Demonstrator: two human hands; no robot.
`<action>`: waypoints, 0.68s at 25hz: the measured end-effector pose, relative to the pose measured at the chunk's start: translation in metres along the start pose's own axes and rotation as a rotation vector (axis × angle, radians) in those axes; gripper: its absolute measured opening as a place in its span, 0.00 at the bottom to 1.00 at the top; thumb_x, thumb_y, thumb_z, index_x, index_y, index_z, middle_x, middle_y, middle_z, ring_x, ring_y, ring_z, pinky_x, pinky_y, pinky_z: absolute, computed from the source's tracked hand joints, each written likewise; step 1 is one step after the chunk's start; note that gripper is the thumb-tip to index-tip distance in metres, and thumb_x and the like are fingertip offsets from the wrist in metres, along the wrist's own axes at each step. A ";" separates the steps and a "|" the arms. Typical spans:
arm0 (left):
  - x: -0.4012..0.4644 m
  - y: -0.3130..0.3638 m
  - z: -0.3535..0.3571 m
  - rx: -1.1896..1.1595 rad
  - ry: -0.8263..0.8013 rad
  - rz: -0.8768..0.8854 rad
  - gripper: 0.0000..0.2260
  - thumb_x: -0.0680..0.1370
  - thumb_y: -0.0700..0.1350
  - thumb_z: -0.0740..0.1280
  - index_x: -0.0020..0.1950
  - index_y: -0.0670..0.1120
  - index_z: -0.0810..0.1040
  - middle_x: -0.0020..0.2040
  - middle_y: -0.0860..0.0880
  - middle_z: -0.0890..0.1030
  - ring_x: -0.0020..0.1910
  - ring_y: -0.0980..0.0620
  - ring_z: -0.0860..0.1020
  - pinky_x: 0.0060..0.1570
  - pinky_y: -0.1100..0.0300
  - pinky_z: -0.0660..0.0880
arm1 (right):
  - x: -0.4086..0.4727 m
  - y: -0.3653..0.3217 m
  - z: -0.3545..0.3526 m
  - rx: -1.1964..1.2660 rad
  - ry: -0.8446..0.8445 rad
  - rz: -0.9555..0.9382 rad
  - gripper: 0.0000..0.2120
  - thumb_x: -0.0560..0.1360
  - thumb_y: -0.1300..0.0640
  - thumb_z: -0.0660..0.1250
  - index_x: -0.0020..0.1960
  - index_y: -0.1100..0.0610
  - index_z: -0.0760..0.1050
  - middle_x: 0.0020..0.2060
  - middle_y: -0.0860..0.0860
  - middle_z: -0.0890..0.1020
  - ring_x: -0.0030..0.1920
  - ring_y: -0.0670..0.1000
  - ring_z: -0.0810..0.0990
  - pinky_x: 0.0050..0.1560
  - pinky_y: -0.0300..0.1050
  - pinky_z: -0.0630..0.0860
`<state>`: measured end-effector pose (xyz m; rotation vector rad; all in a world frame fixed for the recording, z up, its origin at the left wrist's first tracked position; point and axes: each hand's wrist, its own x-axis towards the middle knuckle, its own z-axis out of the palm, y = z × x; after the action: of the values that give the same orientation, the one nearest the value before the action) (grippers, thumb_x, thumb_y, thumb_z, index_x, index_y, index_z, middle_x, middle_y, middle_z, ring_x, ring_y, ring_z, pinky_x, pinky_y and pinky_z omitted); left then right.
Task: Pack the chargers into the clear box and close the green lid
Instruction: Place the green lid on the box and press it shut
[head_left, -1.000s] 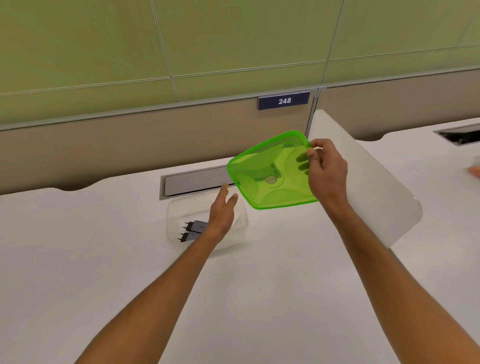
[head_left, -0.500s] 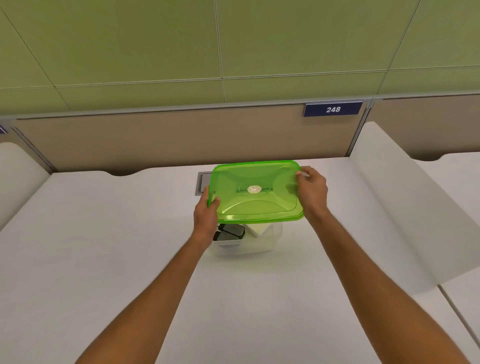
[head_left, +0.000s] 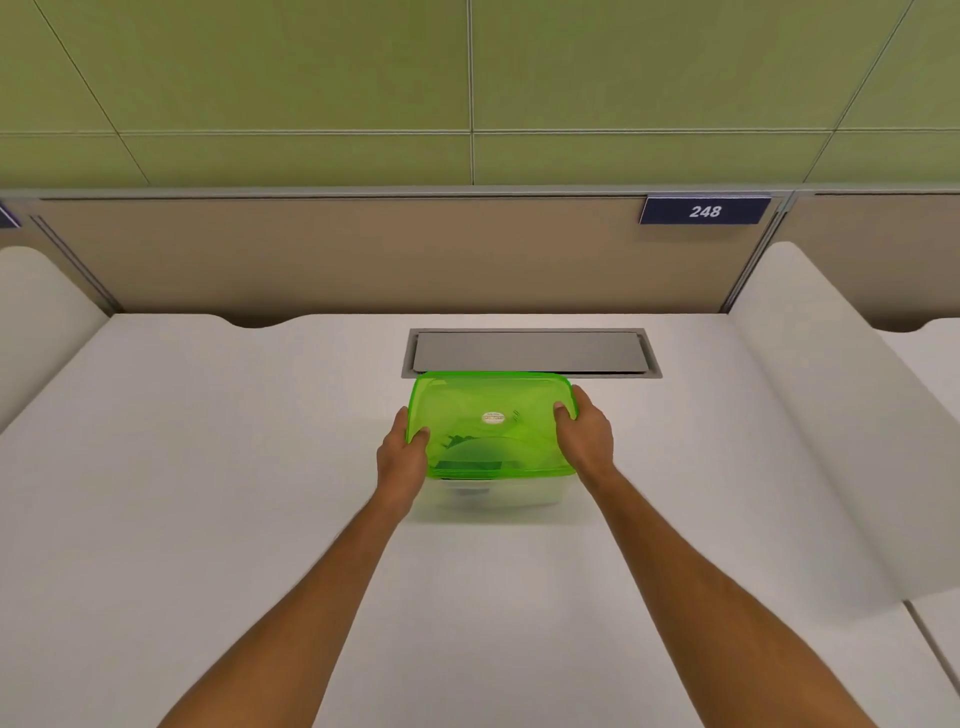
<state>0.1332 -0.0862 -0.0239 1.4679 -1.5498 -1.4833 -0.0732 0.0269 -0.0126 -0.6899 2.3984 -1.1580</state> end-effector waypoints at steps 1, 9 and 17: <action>0.000 -0.002 0.001 0.006 -0.001 -0.003 0.24 0.79 0.43 0.61 0.75 0.48 0.61 0.72 0.45 0.69 0.69 0.45 0.69 0.69 0.54 0.65 | 0.001 0.003 0.002 -0.015 -0.001 0.006 0.23 0.80 0.51 0.59 0.73 0.54 0.64 0.60 0.63 0.78 0.62 0.63 0.74 0.61 0.54 0.72; -0.004 -0.013 0.005 0.030 -0.023 -0.010 0.25 0.80 0.43 0.60 0.76 0.47 0.58 0.74 0.46 0.66 0.71 0.47 0.66 0.71 0.53 0.62 | 0.001 0.012 0.009 -0.063 0.017 -0.028 0.22 0.80 0.52 0.57 0.74 0.54 0.63 0.62 0.60 0.78 0.61 0.63 0.76 0.60 0.54 0.73; 0.006 -0.008 0.000 0.076 -0.004 0.013 0.21 0.77 0.43 0.65 0.70 0.45 0.69 0.65 0.43 0.77 0.61 0.44 0.75 0.62 0.53 0.71 | 0.013 0.004 0.007 -0.114 -0.008 0.052 0.22 0.77 0.52 0.57 0.70 0.55 0.64 0.58 0.60 0.80 0.56 0.63 0.77 0.54 0.52 0.72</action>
<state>0.1345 -0.0904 -0.0334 1.4958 -1.6318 -1.4354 -0.0806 0.0170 -0.0217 -0.6618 2.4758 -1.0029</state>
